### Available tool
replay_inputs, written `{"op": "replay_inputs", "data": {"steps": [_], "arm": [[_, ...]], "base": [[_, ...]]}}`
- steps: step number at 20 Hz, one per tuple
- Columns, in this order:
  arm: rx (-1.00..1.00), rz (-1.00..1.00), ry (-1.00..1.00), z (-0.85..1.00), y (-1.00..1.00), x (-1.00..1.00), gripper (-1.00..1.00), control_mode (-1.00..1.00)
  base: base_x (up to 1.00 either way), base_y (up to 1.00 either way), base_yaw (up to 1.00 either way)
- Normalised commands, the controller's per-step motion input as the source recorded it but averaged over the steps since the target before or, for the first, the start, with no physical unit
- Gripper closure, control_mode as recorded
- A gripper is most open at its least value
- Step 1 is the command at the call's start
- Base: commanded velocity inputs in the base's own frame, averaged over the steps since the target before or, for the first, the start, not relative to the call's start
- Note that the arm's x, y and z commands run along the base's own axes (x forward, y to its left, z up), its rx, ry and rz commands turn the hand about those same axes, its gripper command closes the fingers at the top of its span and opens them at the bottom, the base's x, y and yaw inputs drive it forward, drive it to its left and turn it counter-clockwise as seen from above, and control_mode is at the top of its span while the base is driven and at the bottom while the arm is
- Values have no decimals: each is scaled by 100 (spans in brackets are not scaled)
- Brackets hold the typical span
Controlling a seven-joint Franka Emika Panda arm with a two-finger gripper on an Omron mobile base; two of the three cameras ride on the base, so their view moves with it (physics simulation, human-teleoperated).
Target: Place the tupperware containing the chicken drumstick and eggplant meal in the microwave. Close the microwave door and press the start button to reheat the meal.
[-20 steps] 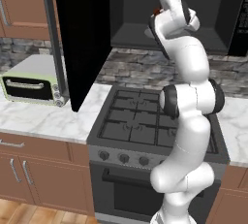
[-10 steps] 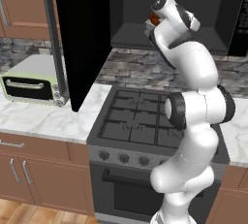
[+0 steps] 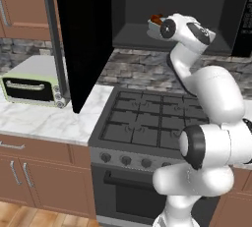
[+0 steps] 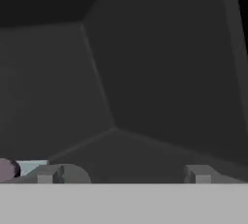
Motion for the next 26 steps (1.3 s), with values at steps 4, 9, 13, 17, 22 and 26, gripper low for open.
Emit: {"op": "replay_inputs", "data": {"steps": [4, 9, 13, 17, 22, 26], "arm": [[-3, 0, -14, 65, 0, -100, -100, -100], [0, 0, -5, 84, 14, -100, -100, -100], [0, 0, 1, 49, 47, -100, -100, -100], [0, 1, 12, 14, 61, -100, -100, -100], [-8, 11, 23, 0, 48, -100, -100, -100], [-15, 24, 23, 0, 37, -100, -100, -100]], "base": [[0, 0, 0], [0, 0, 0], [0, 0, 0], [0, 0, 0], [0, 0, 0], [0, 0, 0]]}}
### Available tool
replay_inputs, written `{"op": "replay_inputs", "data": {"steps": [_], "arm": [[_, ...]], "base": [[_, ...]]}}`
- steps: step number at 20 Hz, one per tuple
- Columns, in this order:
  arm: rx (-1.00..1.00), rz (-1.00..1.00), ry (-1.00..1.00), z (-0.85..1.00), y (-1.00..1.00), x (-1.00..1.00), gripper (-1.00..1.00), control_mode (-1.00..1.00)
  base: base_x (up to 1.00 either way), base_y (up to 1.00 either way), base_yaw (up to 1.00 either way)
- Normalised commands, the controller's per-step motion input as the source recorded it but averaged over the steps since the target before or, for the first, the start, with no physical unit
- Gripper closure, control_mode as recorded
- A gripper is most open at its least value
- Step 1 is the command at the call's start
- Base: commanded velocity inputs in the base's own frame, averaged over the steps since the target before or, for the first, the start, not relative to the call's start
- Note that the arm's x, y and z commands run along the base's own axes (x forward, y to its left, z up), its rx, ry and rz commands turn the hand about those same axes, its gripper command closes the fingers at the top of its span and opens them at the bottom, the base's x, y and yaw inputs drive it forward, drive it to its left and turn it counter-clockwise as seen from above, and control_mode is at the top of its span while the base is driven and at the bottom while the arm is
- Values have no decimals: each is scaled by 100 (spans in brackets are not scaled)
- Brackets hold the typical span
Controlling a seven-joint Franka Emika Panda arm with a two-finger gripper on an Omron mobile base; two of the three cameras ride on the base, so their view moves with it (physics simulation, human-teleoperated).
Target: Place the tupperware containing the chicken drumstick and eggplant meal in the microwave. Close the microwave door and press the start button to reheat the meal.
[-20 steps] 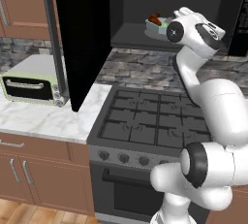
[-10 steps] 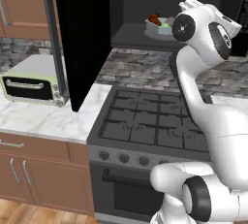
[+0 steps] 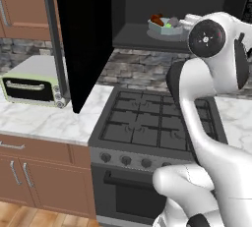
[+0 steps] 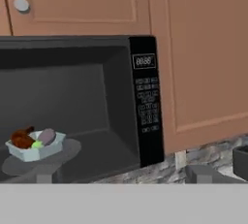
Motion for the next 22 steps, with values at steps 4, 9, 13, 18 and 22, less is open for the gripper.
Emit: {"op": "replay_inputs", "data": {"steps": [4, 9, 13, 18, 22], "arm": [[-29, 34, 15, 0, 52, -100, -100, -100], [-37, 36, 10, 0, 65, -100, -100, -100], [-34, 30, 7, 0, 67, -82, -100, -100], [-28, 16, 12, 2, 64, -47, -100, -100], [-29, 5, 18, 5, 76, -26, -100, -100]], "base": [[0, 0, 0], [0, 0, 0], [0, 0, 0], [0, 0, 0], [0, 0, 0]]}}
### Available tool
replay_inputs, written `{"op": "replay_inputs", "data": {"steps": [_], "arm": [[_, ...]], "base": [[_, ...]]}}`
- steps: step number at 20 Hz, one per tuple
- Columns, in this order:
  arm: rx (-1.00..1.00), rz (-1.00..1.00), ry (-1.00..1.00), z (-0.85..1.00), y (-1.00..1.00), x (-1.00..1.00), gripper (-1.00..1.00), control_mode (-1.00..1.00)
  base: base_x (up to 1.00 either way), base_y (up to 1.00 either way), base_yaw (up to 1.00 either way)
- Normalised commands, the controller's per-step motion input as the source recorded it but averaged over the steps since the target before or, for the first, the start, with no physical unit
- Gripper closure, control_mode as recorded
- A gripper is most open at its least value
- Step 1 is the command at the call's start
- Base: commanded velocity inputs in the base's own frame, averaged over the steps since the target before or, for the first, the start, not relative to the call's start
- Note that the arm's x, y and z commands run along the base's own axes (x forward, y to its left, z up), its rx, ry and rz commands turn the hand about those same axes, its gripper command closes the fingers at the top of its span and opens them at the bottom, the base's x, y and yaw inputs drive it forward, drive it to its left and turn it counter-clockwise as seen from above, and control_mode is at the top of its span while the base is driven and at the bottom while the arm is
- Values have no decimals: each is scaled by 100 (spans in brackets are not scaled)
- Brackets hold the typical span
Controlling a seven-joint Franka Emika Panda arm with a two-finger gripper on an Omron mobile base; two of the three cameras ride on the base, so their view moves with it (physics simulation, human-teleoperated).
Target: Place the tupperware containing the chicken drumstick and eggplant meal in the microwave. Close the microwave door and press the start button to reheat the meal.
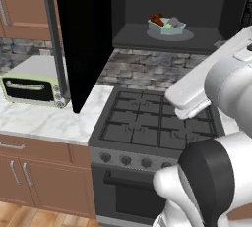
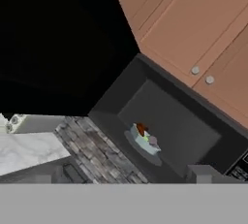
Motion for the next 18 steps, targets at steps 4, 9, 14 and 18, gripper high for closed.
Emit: {"op": "replay_inputs", "data": {"steps": [4, 9, 14, 18], "arm": [[-33, 0, 25, 0, 91, -12, -100, -100], [-35, 0, 21, 0, 98, 0, -100, -100], [-33, 0, 3, -10, 92, 0, -100, -100], [-31, 0, 0, -25, 79, 0, -100, -100]], "base": [[0, 0, 0], [0, 0, 0], [0, 0, 0], [0, 0, 0]]}}
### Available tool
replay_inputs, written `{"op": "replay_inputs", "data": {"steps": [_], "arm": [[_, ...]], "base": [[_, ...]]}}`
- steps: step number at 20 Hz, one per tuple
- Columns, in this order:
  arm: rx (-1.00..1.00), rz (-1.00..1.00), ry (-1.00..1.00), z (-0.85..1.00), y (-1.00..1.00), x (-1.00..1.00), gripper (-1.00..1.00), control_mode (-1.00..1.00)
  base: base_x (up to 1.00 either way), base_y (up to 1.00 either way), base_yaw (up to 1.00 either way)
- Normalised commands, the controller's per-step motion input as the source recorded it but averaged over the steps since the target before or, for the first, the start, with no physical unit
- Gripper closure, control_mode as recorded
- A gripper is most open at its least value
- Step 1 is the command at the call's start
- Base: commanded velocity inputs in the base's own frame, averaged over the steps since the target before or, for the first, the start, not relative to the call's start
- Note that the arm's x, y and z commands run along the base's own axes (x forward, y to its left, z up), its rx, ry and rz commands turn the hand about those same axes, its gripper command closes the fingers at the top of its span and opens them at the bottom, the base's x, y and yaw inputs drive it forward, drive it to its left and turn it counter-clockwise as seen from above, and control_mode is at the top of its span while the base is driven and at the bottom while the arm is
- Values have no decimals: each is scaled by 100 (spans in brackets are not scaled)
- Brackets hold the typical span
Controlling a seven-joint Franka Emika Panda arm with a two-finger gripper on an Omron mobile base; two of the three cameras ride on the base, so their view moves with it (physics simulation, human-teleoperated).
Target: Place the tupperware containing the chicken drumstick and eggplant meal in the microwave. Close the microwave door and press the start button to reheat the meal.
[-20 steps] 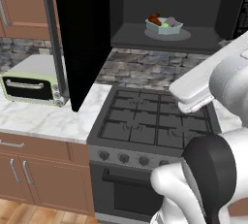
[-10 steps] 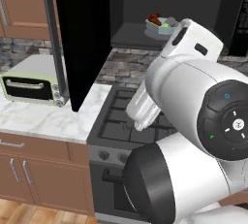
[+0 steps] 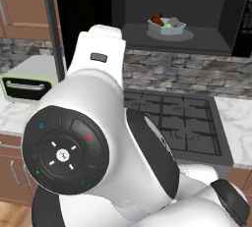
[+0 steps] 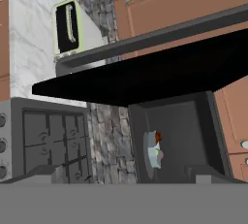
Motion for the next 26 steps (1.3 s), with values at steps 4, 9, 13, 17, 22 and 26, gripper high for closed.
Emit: {"op": "replay_inputs", "data": {"steps": [4, 9, 13, 17, 22, 26], "arm": [[-29, 0, -1, -38, 69, 1, -100, -100], [-24, 0, -1, -42, 56, 6, -100, -100], [-13, 0, 0, -35, 16, 26, -100, -100], [-7, 0, -2, -35, 0, 33, -100, -100], [-3, 0, -4, -35, 0, 44, -100, -100], [0, 0, -8, -36, 0, 52, -100, -100]], "base": [[0, 0, 0], [0, 0, 0], [0, 0, 0], [0, 0, 0], [0, 0, 0], [0, 0, 0]]}}
